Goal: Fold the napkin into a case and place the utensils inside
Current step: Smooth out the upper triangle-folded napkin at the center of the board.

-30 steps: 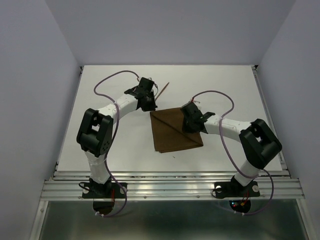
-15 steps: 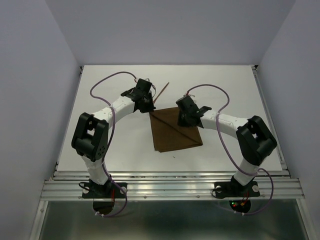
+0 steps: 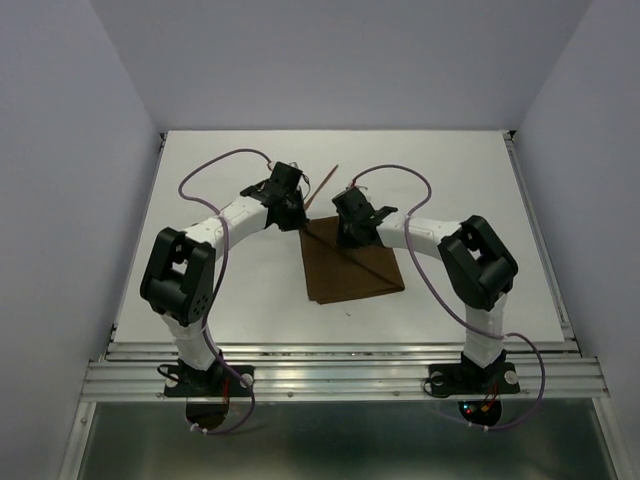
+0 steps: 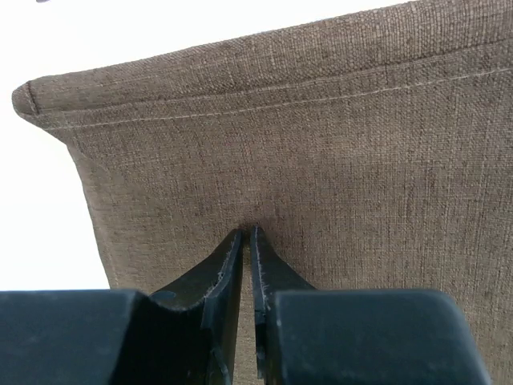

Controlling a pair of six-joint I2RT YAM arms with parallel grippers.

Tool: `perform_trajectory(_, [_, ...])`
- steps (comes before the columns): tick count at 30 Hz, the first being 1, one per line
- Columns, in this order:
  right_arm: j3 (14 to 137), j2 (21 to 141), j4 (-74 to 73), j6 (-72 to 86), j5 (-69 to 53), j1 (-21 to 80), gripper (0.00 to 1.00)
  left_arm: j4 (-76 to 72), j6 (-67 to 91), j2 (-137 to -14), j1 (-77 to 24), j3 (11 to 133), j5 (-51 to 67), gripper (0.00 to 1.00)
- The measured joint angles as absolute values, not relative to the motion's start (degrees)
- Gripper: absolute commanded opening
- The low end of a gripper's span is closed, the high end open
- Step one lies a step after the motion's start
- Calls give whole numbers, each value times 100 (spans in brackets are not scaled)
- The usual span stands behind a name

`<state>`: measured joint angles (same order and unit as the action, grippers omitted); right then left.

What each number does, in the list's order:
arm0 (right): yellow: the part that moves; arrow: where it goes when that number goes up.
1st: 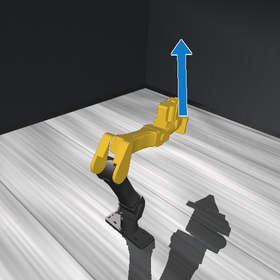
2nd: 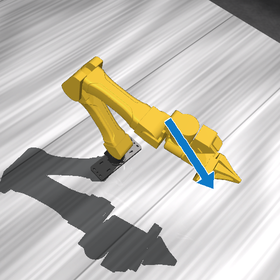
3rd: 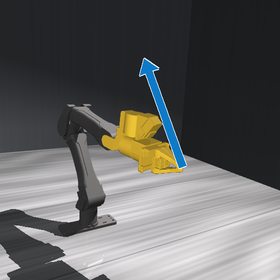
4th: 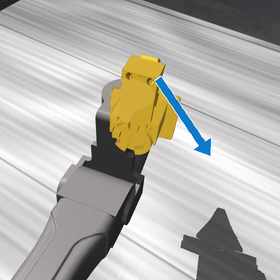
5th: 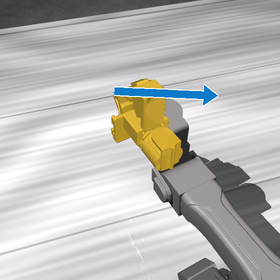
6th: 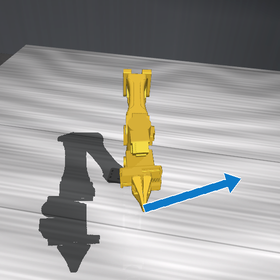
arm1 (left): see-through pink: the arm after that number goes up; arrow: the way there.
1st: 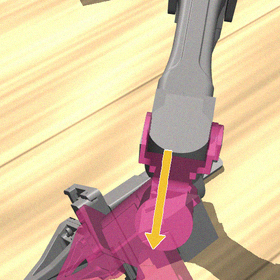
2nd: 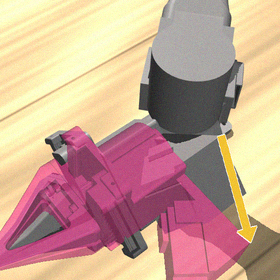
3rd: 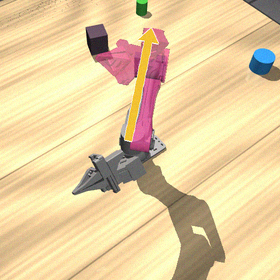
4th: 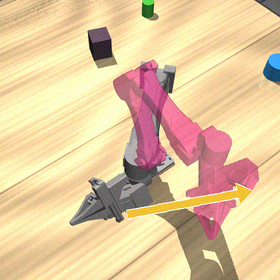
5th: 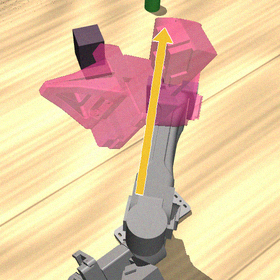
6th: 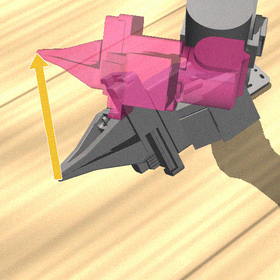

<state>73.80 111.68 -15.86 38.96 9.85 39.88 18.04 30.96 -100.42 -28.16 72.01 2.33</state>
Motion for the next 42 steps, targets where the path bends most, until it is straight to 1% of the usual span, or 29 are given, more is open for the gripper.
perform_trajectory(6, [7325,11045,-1737,3889,1031,3986,18,1780,3116,-10033,-2818,7196,292,1])
perform_trajectory(9, [7196,10617,-1835,3879,1146,3986,19,1767,3140,-10040,-2853,7199,329,1])
perform_trajectory(11, [7008,10097,-1890,3876,1260,3983,19,1745,3151,-10051,-2891,7203,373,1])
perform_trajectory(16, [6361,9080,-1903,3887,1584,3955,20,1643,3197,-10348,-3017,7382,532,1])
perform_trajectory(21, [5290,8626,-2147,3981,1647,3719,21,1555,3199,-10844,-3044,7664,600,1])
perform_trajectory(25, [4960,8560,-2405,4014,1658,3514,21,1542,3181,-11236,-3044,7950,602,1])
perform_trajectory(30, [4956,8591,-2399,3992,1653,3446,21,1511,3118,-11537,-3041,8191,598,1])
perform_trajectory(37, [5218,9271,-2397,3879,1455,3446,21,1490,2971,-11730,-3041,8191,585,1])
perform_trajectory(42, [5260,9299,-2377,3863,1328,3446,21,1485,2930,-11730,-3041,8189,578,1])
